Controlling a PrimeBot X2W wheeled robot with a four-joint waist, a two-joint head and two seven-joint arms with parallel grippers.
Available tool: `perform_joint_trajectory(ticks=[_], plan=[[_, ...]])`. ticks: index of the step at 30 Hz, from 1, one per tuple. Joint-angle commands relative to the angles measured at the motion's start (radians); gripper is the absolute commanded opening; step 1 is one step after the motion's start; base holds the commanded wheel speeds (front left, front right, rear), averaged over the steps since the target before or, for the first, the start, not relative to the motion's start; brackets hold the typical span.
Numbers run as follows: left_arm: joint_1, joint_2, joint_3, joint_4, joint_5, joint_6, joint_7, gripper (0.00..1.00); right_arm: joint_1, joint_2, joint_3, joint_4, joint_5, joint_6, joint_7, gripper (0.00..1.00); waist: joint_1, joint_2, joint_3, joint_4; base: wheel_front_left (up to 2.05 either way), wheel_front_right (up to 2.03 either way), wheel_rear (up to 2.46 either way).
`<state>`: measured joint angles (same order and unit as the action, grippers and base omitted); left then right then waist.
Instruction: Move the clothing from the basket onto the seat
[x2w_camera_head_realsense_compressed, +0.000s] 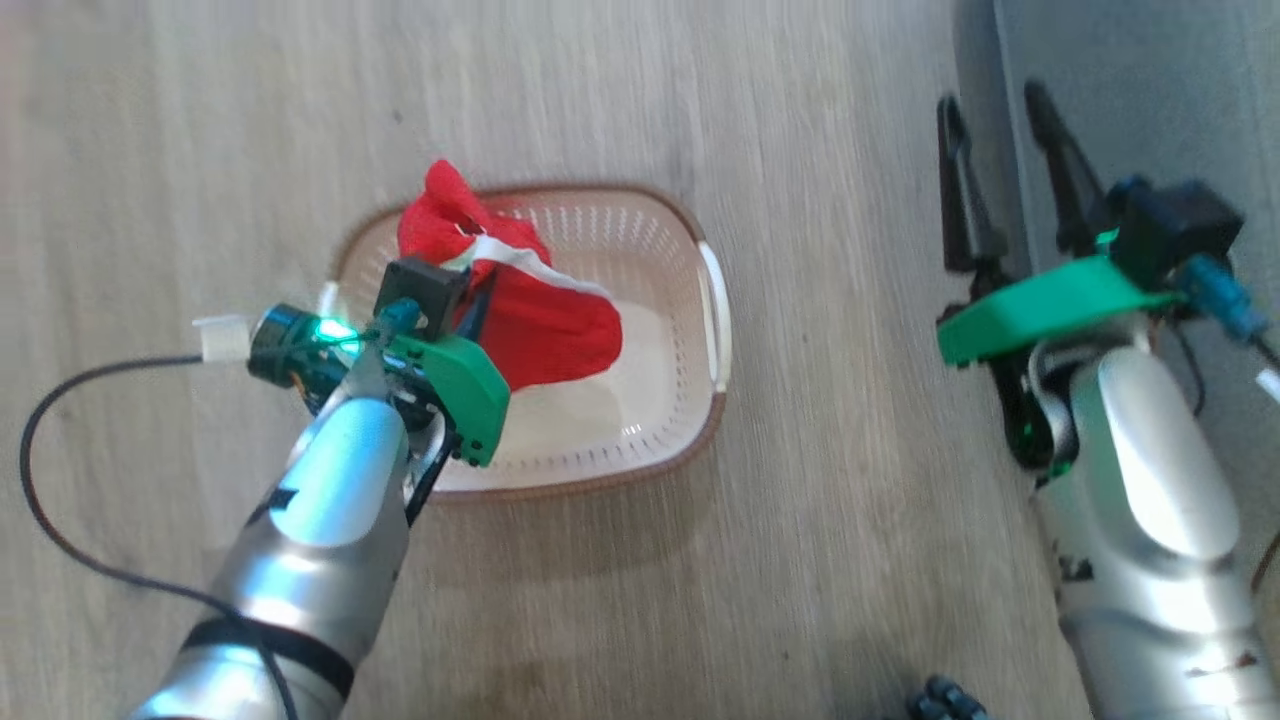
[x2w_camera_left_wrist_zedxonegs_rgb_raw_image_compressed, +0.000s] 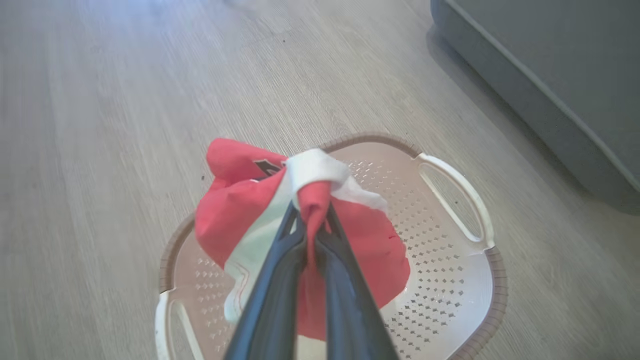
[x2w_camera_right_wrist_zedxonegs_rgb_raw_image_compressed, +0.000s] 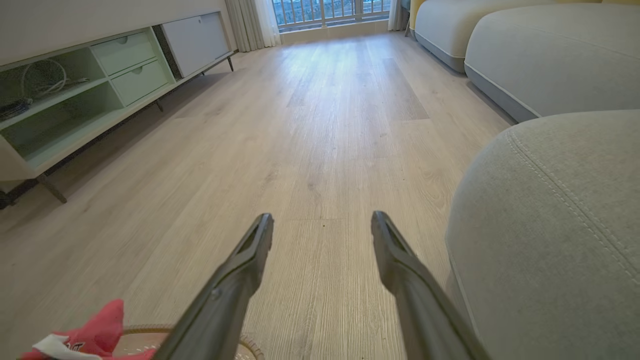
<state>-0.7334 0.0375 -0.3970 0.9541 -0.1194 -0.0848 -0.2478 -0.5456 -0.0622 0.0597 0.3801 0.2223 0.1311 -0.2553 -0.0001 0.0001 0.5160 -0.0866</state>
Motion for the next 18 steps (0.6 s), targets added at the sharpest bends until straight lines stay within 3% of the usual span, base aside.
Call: perform_joint_trajectory(ticks=[1, 18], plan=[[0.015, 0.014, 0.022, -0.041, -0.012, 0.001, -0.014, 0.0, 0.027, 0.012, 0.012, -0.022, -0.006, 0.0, -0.006, 1.0, 0.0001, -0.0001, -0.083, 0.047, 0.0, 0.0, 0.0], [0.138, 0.013, -0.049, -0.36, -0.186, 0.033, -0.014, 0.0, 0.19, 0.012, -0.004, 0.06, -0.016, 0.0, -0.006, 1.0, 0.0001, -0.0001, -0.35, 0.113, 0.0, 0.0, 0.0]])
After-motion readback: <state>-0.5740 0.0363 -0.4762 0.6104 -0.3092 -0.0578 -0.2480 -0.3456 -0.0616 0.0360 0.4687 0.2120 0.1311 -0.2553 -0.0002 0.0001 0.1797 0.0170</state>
